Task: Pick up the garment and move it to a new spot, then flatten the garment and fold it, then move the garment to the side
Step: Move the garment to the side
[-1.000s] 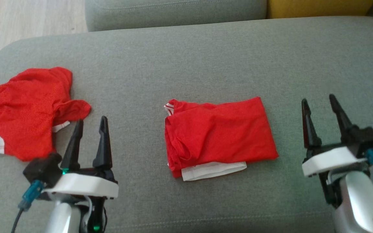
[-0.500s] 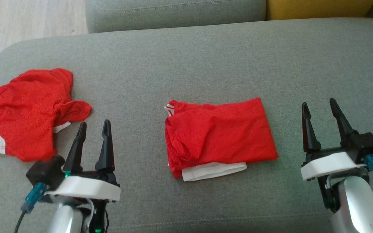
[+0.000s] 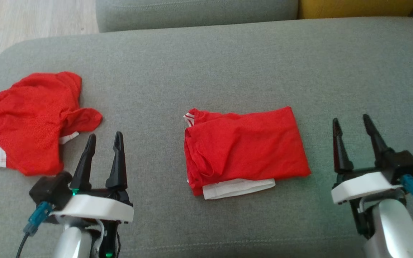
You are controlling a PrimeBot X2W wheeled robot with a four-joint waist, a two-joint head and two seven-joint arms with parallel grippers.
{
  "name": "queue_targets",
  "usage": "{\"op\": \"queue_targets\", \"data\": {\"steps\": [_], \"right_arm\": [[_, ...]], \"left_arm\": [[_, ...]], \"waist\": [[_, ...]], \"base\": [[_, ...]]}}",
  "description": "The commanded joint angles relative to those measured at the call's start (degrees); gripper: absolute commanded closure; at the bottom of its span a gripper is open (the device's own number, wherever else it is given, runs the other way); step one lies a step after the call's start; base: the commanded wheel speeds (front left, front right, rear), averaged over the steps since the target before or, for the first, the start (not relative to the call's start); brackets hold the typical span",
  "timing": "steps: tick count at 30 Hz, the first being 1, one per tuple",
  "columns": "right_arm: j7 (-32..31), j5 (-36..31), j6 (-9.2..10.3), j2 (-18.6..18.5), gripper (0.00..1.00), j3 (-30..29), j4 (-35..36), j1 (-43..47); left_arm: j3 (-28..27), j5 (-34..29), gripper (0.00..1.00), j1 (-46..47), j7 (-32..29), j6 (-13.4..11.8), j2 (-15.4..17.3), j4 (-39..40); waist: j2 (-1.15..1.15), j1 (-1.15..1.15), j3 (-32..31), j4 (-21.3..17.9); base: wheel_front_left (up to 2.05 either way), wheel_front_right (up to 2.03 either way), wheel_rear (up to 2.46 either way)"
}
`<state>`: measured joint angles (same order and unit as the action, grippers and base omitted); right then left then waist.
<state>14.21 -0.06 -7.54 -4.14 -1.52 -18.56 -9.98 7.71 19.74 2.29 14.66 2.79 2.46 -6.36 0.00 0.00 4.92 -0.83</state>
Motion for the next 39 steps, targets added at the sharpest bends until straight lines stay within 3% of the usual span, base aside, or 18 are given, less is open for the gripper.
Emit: {"op": "queue_targets", "data": {"steps": [1, 5, 20, 31, 32, 33, 34, 39], "right_arm": [[0.78, 0.48, 0.05, 0.41, 0.0, 2.02, 0.71, -1.86], [0.78, 1.33, 0.05, 0.43, 0.0, 4.01, -2.6, -3.36], [-4.03, 14.27, 0.05, 0.67, 0.0, 9.67, -18.58, -10.67], [-4.72, 18.06, 0.05, 0.03, 0.0, 13.0, -25.82, -14.73], [-4.88, 18.67, 0.05, 0.05, 0.18, 13.24, -26.38, -15.05], [-4.97, 19.01, 0.05, -0.03, 0.65, 13.52, -26.89, -15.36], [-4.95, 19.03, 0.05, -0.26, 1.0, 13.89, -27.33, -15.65], [-3.35, 18.06, 0.05, -1.96, 1.0, 15.8, -27.95, -16.9]], "left_arm": [[-1.52, -0.33, 0.0, 2.07, 0.34, 0.24, 0.42, 2.02], [-1.24, -0.34, 0.0, 2.76, 0.34, 0.33, 0.42, 1.82], [-1.04, -0.59, 0.0, 5.05, 0.34, 0.71, 0.42, 1.28], [-0.88, -0.63, 0.0, 5.65, 0.34, 0.76, 0.42, 1.19], [-0.82, -0.6, 0.0, 5.75, 0.34, 0.75, 0.42, 1.17], [-0.8, -0.54, 0.0, 5.87, 0.34, 0.72, 0.42, 1.17], [-0.82, -0.47, 0.0, 5.97, 0.34, 0.66, 0.42, 1.17], [-0.88, -0.28, 0.0, 6.16, 0.34, 0.47, 0.42, 1.22]], "waist": [[0.0, 0.0, 0.81, 0.27], [0.0, 0.0, 2.18, 0.89], [0.0, 0.0, 6.07, 3.53], [0.0, 0.0, 7.25, 3.83], [0.0, 0.0, 7.3, 3.84], [0.0, 0.0, 7.34, 3.85], [0.0, 0.0, 7.36, 3.82], [0.0, 0.0, 7.1, 3.43]], "base": [[0.0, 0.0, 0.0], [0.0, 0.0, 0.0], [0.0, 0.0, 0.0], [0.0, 0.0, 0.0], [0.0, 0.0, 0.0], [0.0, 0.0, 0.0], [0.0, 0.0, 0.0], [0.0, 0.0, 0.0]]}}
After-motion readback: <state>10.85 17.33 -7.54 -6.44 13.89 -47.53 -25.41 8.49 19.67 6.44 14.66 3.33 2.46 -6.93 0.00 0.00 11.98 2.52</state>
